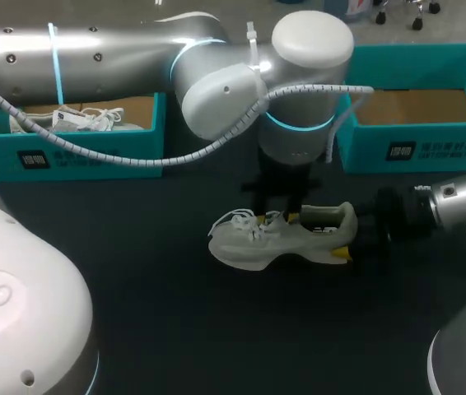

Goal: Take the shoe out of the shoebox, open the shoe tongue, remove and reinsert the insole, then place the shoe into the shoebox

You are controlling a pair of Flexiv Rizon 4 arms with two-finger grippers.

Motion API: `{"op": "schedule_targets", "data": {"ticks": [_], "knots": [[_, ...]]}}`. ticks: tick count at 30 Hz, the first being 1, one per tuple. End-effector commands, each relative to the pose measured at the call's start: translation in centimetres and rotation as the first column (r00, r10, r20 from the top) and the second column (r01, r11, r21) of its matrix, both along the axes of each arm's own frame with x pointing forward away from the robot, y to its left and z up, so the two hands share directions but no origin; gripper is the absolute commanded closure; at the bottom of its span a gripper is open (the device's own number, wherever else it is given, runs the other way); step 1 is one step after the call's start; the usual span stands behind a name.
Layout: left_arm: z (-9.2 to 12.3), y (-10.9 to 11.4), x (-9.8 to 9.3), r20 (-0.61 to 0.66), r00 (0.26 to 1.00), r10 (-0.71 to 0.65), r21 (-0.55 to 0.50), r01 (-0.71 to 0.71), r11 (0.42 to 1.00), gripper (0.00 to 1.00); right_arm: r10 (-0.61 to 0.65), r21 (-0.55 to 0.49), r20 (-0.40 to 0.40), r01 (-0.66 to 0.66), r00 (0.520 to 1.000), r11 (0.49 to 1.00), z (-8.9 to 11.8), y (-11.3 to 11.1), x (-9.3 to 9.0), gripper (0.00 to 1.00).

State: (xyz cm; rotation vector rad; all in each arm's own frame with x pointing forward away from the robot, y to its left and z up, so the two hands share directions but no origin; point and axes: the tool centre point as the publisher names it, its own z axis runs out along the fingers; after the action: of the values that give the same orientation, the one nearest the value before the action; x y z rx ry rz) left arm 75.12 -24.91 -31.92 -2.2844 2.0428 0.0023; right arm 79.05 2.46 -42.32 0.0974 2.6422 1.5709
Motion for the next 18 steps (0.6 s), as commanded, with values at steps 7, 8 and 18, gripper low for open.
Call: {"op": "schedule_targets", "data": {"ticks": [7,8,18], "knots": [[0.8,0.7,-0.3,0.003,1.0,-0.009,-0.083,0.009,0.997,1.0,-0.001,-0.002,0.001,0.001,1.0,1.0,-0.4,0.3,0.1,1.0],[1.1,0.8,-0.5,0.004,1.0,-0.011,-0.095,0.011,0.995,1.0,-0.001,-0.002,0.001,0.001,1.0,1.0,-0.4,0.3,0.1,1.0],[2.9,3.0,-2.1,0.016,1.0,0.026,-0.18,-0.023,0.983,1.0,-0.001,-0.002,0.001,0.001,1.0,1.0,-0.4,0.3,0.1,1.0]]}}
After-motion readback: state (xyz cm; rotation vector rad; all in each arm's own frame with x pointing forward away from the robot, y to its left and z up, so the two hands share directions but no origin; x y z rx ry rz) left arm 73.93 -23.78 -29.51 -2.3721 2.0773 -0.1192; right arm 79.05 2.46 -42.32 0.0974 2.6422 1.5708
